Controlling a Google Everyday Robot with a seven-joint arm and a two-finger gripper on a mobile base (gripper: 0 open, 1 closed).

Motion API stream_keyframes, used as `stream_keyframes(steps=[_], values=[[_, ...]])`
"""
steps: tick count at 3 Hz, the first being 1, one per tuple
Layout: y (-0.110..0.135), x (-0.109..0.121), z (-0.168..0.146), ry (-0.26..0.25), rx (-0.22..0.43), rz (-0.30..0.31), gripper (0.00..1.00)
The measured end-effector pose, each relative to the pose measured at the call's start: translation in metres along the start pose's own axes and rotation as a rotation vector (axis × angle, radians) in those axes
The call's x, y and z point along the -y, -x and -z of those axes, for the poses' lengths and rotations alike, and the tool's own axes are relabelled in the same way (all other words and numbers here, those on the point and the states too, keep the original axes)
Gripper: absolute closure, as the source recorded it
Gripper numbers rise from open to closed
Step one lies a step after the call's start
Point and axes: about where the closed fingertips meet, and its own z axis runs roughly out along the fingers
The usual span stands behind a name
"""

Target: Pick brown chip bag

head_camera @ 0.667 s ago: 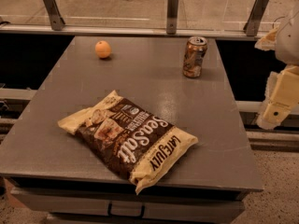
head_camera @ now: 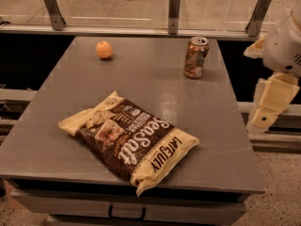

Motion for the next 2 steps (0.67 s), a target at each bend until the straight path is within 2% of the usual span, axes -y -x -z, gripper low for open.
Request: stream_keyframes(steps=[1,2], values=[[0.041,-0.021,-0.044,0.103,0.076,0.033,0.00],[0.089,-0.053,-0.088,0.230,0.149,0.051,0.00]])
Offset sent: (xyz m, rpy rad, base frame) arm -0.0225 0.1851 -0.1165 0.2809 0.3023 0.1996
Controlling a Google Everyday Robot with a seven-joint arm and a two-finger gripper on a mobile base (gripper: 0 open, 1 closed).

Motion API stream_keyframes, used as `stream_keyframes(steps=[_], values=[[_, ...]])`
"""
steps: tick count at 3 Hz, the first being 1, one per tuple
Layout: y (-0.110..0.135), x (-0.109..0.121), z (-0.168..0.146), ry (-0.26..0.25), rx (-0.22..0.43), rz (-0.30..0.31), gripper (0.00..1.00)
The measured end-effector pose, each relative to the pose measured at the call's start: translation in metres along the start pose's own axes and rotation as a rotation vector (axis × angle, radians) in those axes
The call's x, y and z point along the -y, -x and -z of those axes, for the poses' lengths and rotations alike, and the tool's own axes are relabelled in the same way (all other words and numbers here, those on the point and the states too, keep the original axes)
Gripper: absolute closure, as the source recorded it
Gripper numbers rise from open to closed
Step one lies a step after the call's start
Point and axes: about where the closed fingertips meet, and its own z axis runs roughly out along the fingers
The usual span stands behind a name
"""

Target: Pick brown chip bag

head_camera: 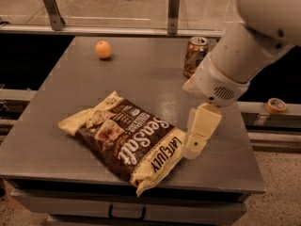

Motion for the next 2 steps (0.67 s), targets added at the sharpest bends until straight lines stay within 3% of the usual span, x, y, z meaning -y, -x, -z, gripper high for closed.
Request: stream_keyframes(steps=[1,2], values=[[0.024,-0.022,-0.040,0.093,0.045,-0.018,0.00],[0.037,-0.038,-0.066,0.138,0.085,-0.040,0.18]])
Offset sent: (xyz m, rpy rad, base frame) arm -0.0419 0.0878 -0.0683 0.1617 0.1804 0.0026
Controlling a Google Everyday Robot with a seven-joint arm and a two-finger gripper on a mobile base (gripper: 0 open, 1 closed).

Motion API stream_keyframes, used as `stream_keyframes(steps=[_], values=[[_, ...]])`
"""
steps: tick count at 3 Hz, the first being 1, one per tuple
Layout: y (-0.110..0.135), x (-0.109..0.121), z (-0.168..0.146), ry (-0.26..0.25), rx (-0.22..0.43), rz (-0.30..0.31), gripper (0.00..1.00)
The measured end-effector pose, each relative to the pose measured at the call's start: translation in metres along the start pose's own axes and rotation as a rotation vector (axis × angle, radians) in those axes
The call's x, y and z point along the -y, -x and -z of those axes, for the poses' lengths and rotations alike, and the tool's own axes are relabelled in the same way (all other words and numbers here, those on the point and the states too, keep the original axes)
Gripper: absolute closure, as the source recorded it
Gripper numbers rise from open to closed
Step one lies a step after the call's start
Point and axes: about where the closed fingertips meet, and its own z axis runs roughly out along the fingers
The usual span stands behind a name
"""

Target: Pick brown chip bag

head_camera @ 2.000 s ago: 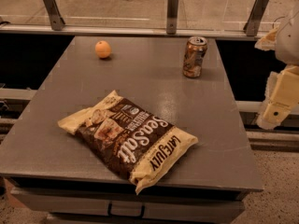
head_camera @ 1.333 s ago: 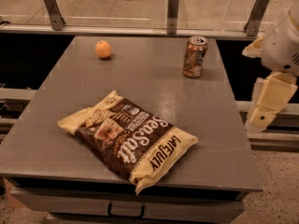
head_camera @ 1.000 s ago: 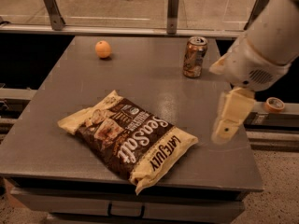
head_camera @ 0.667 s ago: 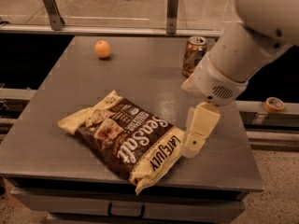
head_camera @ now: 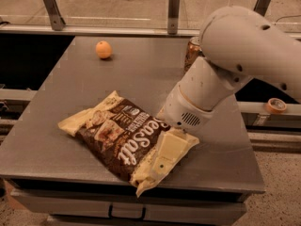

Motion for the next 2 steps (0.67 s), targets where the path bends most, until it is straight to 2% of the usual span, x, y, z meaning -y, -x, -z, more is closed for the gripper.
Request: stream_keyframes(steps=[1,2], values=[[0.006,-0.002,-0.007,0.005,0.028,-0.010,0.41],[0.019,0.003,0.001,-0.017,0.064,0.003,0.64]])
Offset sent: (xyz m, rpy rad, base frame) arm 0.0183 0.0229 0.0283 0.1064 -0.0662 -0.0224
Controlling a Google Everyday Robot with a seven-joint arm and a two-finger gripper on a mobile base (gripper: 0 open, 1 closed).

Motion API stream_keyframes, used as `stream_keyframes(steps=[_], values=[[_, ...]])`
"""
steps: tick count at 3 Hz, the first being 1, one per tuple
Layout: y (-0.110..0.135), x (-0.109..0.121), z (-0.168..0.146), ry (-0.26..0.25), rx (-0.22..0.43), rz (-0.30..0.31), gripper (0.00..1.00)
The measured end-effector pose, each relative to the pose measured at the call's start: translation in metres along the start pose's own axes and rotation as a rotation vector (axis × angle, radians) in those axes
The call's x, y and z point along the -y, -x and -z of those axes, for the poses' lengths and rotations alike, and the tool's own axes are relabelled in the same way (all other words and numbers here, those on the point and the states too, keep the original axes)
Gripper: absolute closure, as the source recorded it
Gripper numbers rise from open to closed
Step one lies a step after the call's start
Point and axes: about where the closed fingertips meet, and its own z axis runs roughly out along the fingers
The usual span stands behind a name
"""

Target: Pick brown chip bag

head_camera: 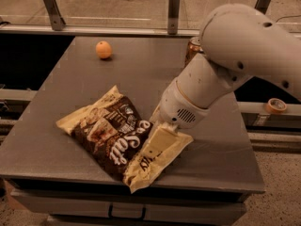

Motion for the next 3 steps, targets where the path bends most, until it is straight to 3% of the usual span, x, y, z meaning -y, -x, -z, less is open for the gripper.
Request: stream_keyframes(steps=[1,2,3], values=[[0.018,0.013,0.015,-0.038,0.038,0.015,0.87],[0.040,0.031,0.040,-0.081,0.109,0.028,1.00],[0.066,0.054,0.077,-0.150,0.208,0.054,1.00]])
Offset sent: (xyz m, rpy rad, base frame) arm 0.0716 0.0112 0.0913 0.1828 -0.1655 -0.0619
